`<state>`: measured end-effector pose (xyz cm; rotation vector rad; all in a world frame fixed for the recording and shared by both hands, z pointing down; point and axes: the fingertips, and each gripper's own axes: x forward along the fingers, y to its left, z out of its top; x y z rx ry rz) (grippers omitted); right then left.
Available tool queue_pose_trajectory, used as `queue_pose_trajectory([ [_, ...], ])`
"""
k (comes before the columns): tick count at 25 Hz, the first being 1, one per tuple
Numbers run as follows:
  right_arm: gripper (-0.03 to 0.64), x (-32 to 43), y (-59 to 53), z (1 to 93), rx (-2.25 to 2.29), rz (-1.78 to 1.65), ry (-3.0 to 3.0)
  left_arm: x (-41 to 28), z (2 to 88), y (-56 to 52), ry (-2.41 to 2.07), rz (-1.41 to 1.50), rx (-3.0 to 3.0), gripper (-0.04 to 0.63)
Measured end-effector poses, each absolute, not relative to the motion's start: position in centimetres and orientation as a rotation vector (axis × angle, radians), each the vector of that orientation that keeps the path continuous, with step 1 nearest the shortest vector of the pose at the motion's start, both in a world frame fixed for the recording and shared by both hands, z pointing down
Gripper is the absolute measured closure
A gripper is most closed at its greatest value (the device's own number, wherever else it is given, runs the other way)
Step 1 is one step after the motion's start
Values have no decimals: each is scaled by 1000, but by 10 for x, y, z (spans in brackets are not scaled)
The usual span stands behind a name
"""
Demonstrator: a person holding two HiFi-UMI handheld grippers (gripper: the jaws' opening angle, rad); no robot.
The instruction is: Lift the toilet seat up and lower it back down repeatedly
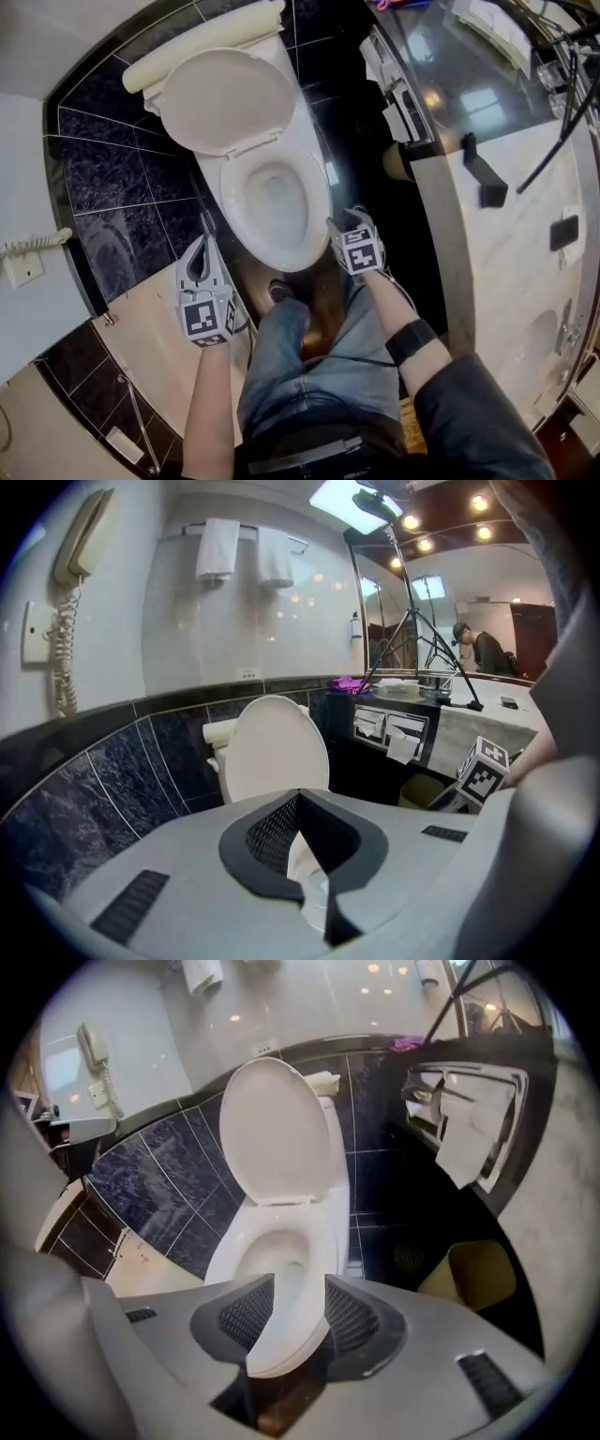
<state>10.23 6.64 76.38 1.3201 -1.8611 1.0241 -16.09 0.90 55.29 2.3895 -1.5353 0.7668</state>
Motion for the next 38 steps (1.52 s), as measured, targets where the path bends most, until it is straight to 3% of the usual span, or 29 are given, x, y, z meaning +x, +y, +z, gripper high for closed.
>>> queue_pose_trajectory([
  [8, 426, 113, 94, 897, 1364, 1298, -1741, -153, 611, 15, -1507, 811, 2398, 598],
  [15, 428, 102, 103, 946, 1439, 1673, -1701, -147, 645, 19, -1459, 852, 2403, 598],
  [21, 471, 91, 99, 956, 1441, 1833, -1779, -154, 663, 24, -1451, 870, 2373, 598],
  [38, 486, 94, 97, 943, 1388, 1997, -1757, -144, 677, 34, -1421, 870, 2352, 598],
])
